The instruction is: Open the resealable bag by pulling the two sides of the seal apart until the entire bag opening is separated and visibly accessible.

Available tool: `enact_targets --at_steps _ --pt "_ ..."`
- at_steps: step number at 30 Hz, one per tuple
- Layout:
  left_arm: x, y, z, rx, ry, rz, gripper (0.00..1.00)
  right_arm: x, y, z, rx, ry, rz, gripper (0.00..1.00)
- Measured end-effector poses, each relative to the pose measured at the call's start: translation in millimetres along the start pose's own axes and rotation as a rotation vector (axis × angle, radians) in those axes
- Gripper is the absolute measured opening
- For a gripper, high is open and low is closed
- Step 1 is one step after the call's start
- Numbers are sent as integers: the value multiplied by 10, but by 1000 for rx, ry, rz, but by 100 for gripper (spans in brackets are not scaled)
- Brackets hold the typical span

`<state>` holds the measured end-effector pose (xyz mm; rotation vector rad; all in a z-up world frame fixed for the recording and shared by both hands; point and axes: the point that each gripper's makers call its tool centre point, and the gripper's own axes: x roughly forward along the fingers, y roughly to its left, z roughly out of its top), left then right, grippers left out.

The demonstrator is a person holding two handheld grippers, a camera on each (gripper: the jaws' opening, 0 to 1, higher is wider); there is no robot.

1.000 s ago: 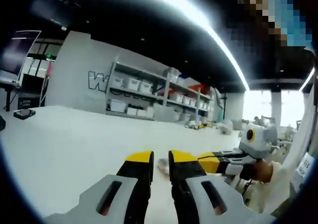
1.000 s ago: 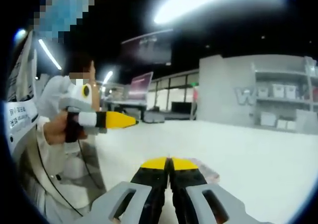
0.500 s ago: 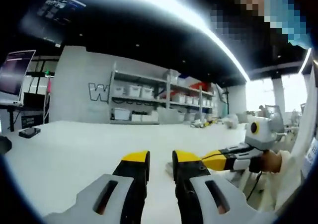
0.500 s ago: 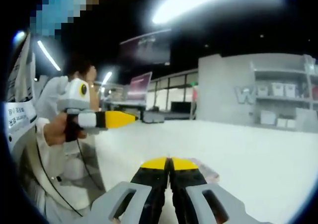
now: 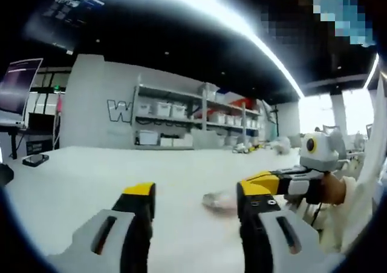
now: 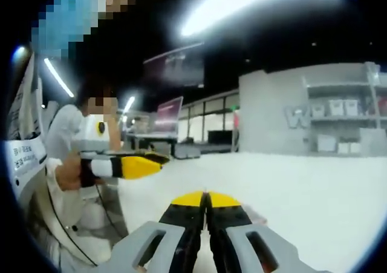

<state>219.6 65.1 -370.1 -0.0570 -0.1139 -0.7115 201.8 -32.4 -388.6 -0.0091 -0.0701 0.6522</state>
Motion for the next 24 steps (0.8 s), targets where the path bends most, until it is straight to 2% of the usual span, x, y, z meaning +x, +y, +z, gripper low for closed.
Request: enact_targets --at_steps 1,2,6,8,10,14,20,22,24 --pt "10 12 10 10 -5 14 81 1 -9 12 1 -1 -1 0" --pt "16 39 30 22 -13 33 88 1 -19 20 -2 -2 -5 0" --pt "-8 61 145 74 -75 50 99 -11 -62 99 -10 -18 -15 0" --pt "-18 70 234 121 -128 63 100 -12 -67 130 -9 -25 -16 0" --pt "-28 29 311 163 -174 49 100 -10 -62 160 -8 -32 -13 0" --pt "-28 -24 308 145 -166 28 100 1 -60 229 -26 -42 -16 0" --pt "-66 57 235 124 -128 58 100 16 -64 330 -51 -50 -17 0" --pt "-120 120 300 133 -163 93 98 22 -53 360 -62 -56 -17 0" --pt "-137 149 316 125 -165 93 98 28 -36 391 -76 -63 -20 0"
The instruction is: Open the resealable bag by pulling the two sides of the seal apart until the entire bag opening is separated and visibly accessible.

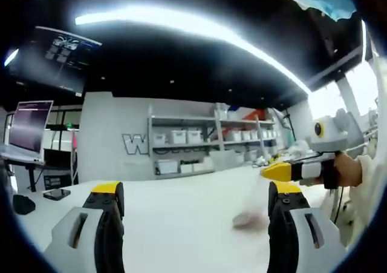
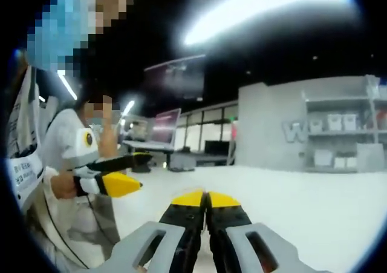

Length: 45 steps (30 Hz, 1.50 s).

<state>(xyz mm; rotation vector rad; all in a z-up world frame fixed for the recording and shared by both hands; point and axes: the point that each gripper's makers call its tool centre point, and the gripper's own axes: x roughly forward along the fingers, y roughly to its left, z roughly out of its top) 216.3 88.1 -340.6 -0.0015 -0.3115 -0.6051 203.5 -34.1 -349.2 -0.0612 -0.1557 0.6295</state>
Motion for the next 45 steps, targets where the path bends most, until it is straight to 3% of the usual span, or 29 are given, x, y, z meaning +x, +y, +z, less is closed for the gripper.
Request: enact_targets --at_steps 9,20,32,45 --pt "-17 -52 -221 -41 76 -34 98 -10 -4 207 -47 -41 -10 0" --pt "-8 -75 -207 -38 75 -47 98 55 61 524 -157 -113 4 0" --pt "-92 -75 -264 -38 92 -42 94 76 132 595 -184 -129 20 0" --pt "-158 -66 -266 -45 102 -29 97 113 158 701 -227 -138 23 0"
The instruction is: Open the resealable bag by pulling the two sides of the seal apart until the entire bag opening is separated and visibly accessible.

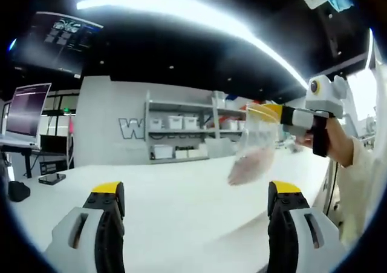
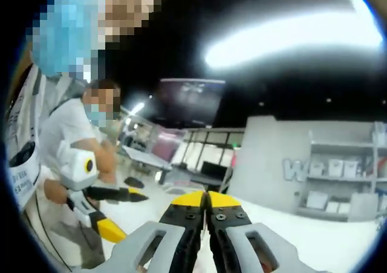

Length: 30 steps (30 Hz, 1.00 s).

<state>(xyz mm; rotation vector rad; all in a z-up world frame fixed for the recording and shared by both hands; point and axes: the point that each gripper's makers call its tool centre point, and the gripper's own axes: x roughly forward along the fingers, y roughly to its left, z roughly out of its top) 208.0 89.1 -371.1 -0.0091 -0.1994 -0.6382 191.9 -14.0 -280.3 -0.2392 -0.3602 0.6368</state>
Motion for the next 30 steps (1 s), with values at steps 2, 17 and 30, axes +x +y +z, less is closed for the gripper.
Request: enact_targets --at_steps 2,17,30 --pt "-10 5 -3 1 1 4 97 12 -1 4 -1 0 2 0" --pt "18 15 -30 -11 9 0 98 201 -74 11 -50 18 30 0" --pt "35 67 -36 -15 6 8 98 363 -118 -80 -78 46 46 0"
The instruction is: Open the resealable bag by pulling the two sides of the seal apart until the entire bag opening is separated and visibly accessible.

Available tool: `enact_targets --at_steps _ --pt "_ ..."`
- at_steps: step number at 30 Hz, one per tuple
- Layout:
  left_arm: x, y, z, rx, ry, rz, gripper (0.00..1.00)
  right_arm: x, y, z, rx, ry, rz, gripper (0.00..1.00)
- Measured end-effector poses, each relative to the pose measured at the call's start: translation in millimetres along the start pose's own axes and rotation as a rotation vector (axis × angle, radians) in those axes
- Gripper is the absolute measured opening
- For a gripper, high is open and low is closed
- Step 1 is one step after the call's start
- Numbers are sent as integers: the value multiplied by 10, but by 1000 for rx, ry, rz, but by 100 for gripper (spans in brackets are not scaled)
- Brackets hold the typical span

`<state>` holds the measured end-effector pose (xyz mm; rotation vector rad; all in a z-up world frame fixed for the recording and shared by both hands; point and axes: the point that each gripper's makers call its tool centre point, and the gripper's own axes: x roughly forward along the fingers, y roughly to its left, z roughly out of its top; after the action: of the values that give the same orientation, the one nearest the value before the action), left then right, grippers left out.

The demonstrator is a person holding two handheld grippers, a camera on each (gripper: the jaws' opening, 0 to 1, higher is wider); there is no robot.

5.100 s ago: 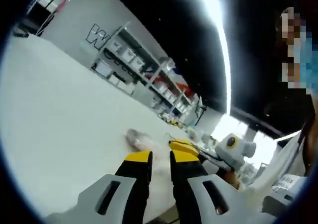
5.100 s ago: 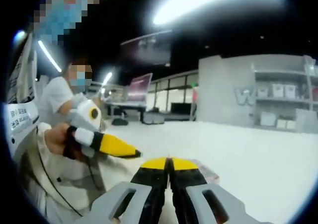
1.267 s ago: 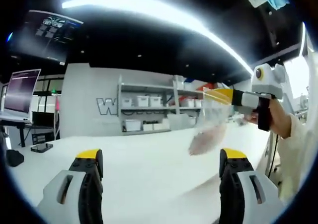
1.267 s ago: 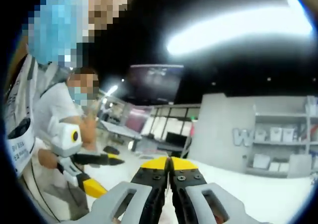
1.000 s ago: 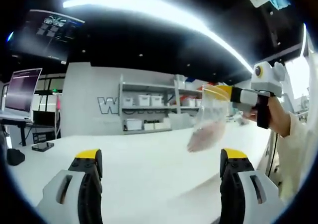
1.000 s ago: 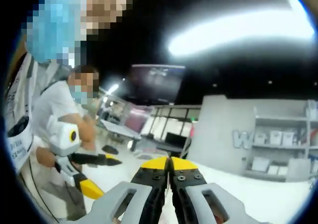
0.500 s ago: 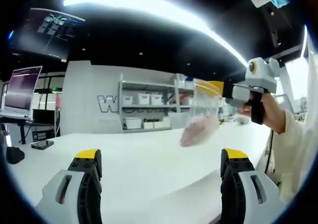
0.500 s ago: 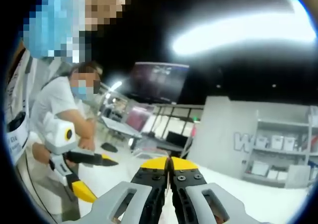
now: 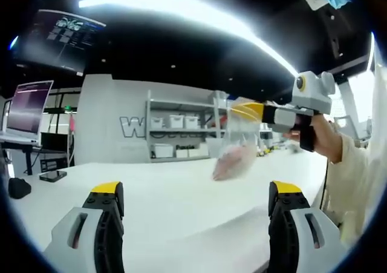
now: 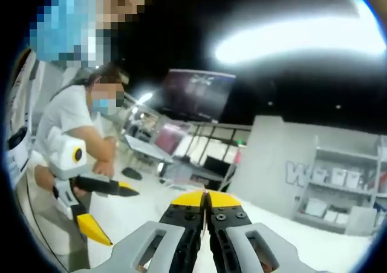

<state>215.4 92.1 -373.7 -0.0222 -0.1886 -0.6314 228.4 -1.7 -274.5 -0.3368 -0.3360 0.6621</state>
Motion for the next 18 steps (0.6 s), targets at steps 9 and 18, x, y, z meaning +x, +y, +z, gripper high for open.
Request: enact_targets --at_steps 9,18 --pt "13 30 -15 -4 0 5 98 79 -2 -25 -10 11 11 0" --pt "7 51 -12 -1 2 14 98 152 -68 -105 -17 41 18 0"
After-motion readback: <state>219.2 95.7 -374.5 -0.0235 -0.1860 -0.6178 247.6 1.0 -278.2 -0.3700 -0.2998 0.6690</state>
